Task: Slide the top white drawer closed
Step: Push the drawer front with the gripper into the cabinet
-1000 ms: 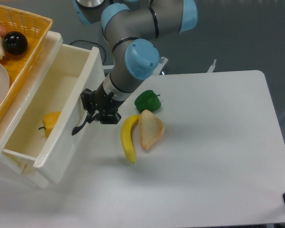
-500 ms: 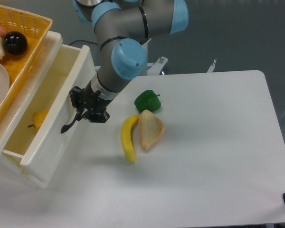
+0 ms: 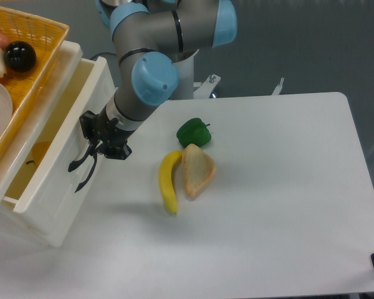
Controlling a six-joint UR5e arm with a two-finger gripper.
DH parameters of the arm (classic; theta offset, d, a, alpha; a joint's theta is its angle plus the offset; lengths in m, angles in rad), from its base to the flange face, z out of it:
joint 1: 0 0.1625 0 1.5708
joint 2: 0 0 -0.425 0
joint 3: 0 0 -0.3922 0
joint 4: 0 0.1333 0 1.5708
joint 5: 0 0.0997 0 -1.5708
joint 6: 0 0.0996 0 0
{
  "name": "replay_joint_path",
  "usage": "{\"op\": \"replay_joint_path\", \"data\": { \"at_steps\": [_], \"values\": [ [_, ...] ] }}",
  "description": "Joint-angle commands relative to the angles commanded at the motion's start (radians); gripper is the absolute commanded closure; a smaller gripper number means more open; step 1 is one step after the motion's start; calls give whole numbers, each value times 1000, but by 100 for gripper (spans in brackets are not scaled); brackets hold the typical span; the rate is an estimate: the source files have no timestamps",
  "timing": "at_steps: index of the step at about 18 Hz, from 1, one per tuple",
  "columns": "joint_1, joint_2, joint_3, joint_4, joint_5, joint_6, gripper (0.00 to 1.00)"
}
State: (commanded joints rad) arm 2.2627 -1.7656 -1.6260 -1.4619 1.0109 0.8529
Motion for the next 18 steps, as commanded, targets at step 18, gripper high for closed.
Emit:
{"op": "replay_joint_path", "data": {
  "at_steps": [18],
  "values": [
    [-37,0,-2,-5,-2,-21,84]
  ]
}}
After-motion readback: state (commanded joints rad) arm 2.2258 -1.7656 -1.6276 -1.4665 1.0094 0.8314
